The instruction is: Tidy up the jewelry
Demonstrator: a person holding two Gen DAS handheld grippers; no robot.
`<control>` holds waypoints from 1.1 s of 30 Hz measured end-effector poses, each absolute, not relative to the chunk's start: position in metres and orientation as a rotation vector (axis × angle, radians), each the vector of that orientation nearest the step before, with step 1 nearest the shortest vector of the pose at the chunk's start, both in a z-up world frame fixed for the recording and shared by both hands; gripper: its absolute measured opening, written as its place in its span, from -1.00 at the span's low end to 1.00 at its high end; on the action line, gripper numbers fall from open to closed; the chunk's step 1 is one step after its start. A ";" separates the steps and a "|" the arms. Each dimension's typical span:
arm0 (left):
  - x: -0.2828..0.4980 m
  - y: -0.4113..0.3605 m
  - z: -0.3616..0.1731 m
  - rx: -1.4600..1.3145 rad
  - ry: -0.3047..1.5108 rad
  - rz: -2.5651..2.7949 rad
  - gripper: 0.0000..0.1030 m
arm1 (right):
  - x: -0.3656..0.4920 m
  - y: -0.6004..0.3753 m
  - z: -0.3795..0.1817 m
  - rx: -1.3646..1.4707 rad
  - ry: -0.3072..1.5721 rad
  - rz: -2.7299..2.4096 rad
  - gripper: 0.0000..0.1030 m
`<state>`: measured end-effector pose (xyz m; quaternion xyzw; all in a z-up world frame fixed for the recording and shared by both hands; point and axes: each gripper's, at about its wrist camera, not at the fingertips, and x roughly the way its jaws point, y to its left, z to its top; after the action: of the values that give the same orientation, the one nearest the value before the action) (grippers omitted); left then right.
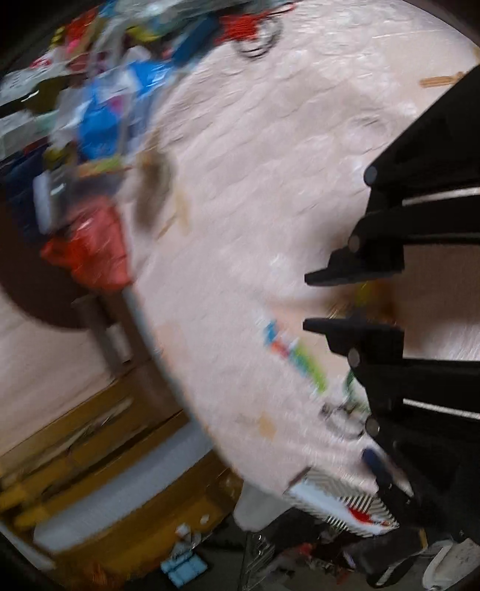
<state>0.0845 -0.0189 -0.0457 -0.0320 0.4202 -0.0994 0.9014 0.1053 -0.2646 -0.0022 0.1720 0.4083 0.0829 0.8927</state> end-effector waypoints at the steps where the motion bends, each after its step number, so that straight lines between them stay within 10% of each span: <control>1: 0.083 -0.018 -0.044 -0.075 0.857 -0.206 0.19 | 0.107 -0.265 -0.013 0.339 0.909 0.176 -0.58; 33: 0.108 -0.048 -0.018 0.004 0.833 -0.378 0.19 | 0.086 -0.261 0.022 0.337 0.670 0.362 -0.82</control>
<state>0.1076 -0.0479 -0.0184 0.0021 0.4023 -0.1825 0.8971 0.0859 -0.2612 0.0220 0.1636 0.3252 0.1759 0.9146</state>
